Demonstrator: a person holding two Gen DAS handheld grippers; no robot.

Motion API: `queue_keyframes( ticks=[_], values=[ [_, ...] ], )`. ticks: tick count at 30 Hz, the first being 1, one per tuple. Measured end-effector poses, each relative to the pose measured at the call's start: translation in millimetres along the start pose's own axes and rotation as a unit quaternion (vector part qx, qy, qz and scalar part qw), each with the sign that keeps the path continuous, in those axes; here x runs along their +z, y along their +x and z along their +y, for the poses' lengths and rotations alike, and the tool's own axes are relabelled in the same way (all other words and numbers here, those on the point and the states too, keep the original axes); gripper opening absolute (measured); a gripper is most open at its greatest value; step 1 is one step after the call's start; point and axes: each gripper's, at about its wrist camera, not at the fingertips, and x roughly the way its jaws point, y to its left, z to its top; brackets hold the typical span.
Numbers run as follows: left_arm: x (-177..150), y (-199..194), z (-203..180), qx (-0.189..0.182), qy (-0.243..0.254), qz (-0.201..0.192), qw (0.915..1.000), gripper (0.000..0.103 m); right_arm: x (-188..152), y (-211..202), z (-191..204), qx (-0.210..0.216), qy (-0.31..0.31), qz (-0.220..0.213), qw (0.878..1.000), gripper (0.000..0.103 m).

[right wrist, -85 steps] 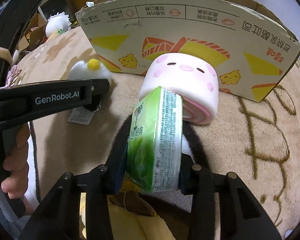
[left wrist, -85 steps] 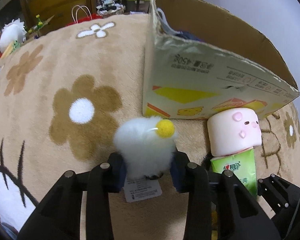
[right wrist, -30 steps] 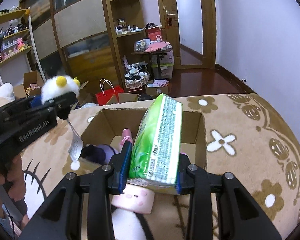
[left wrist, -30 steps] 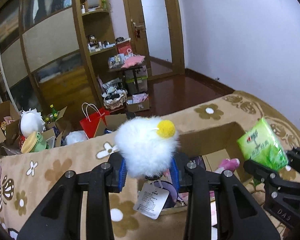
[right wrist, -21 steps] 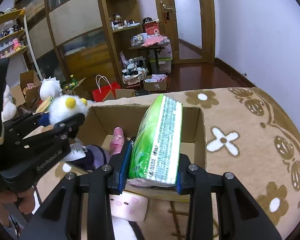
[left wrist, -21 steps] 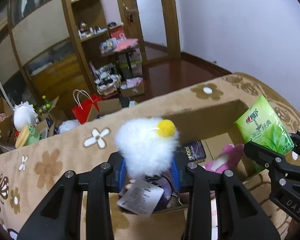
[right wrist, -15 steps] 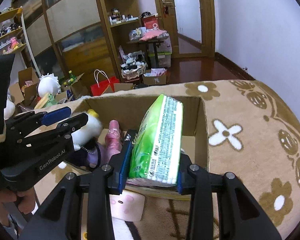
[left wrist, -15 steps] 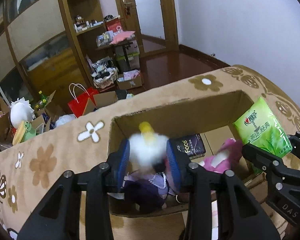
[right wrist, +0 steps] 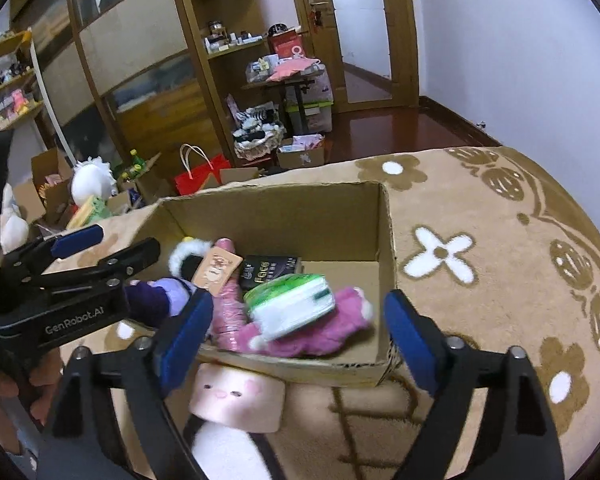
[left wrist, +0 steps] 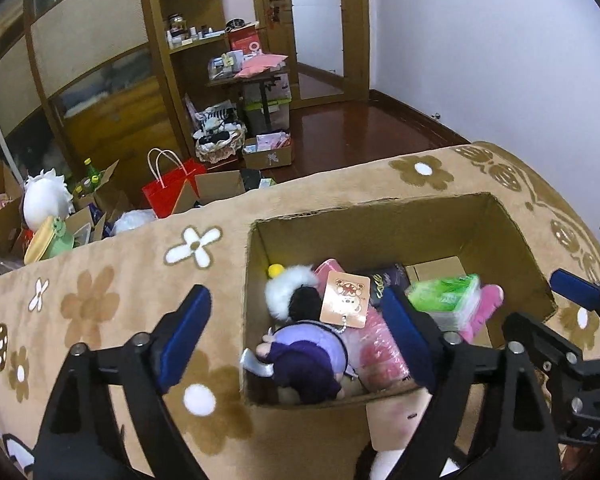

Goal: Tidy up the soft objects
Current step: 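Carry both items over the box and open both tools to drop them inside, then move both tools back toward the marshmallow and yellow dog plushes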

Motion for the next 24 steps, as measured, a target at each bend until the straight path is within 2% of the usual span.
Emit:
queue_keyframes(
  ticks=[2,12,18,24],
  values=[
    [0.0,-6.0,2.7,0.001,-0.003,0.002,1.0000,0.095,-0.4,-6.1,2.2,-0.005,0.001,-0.001,1.000,0.103],
    [-8.7,-54.7,17.2,0.001,-0.020,-0.005,0.9998,0.100,-12.7,-45.9,13.9,-0.004,0.014,-0.002,1.000,0.103],
    [-18.8,-78.1,22.8,-0.003,-0.031,0.007,0.9995,0.100,-25.6,-62.2,24.4,-0.002,0.015,0.005,1.000,0.103],
    [-35.2,-89.0,15.7,0.009,-0.021,0.021,0.9995,0.100,-39.1,-72.5,33.4,-0.005,0.011,0.016,1.000,0.103]
  ],
)
